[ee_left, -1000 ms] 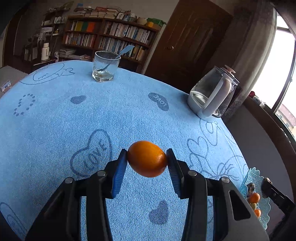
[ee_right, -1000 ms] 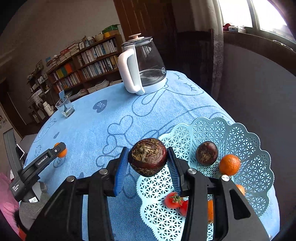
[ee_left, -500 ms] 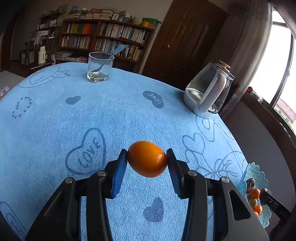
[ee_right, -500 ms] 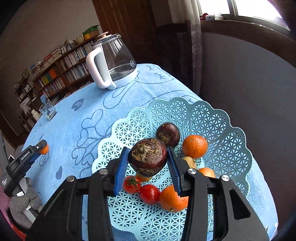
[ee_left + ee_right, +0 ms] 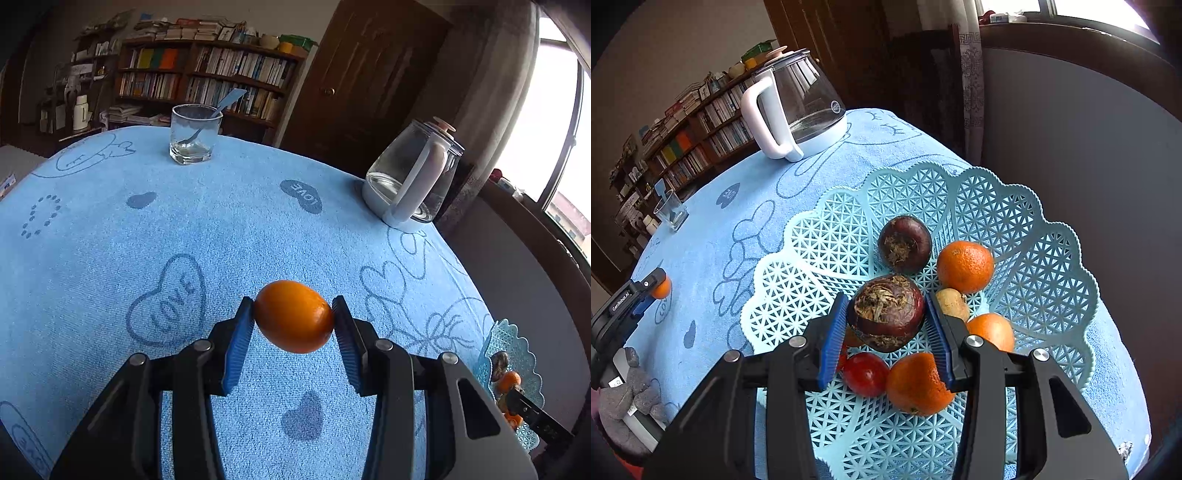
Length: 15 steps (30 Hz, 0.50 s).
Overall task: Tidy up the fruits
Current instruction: 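Carry the brown tuber into the blue basket and open the right gripper, then withdraw the open right gripper from the basket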
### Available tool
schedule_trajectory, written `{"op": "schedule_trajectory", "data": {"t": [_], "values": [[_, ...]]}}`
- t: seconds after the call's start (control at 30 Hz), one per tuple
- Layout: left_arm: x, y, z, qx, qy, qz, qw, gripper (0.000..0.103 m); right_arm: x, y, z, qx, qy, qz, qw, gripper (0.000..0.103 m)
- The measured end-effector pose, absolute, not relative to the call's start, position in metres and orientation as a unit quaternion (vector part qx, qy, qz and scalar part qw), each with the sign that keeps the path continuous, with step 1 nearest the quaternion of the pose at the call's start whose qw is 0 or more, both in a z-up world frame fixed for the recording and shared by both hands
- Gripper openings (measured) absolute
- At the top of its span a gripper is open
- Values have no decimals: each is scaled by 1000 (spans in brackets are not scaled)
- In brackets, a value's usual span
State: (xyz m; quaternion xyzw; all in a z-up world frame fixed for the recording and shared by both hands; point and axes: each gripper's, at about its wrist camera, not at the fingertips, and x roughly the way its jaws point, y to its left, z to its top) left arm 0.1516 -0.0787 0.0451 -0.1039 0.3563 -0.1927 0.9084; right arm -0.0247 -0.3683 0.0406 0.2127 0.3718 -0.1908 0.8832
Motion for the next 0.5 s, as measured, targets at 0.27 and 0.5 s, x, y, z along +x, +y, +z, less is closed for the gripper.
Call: {"op": "schedule_trajectory", "data": {"t": [0.27, 0.5], "values": [[150, -82, 46, -100, 355, -196, 909, 44, -28, -370, 39, 222, 371, -193, 881, 44], [150, -83, 46, -98, 355, -196, 909, 44, -30, -366, 42, 220, 367, -188, 884, 44]]}}
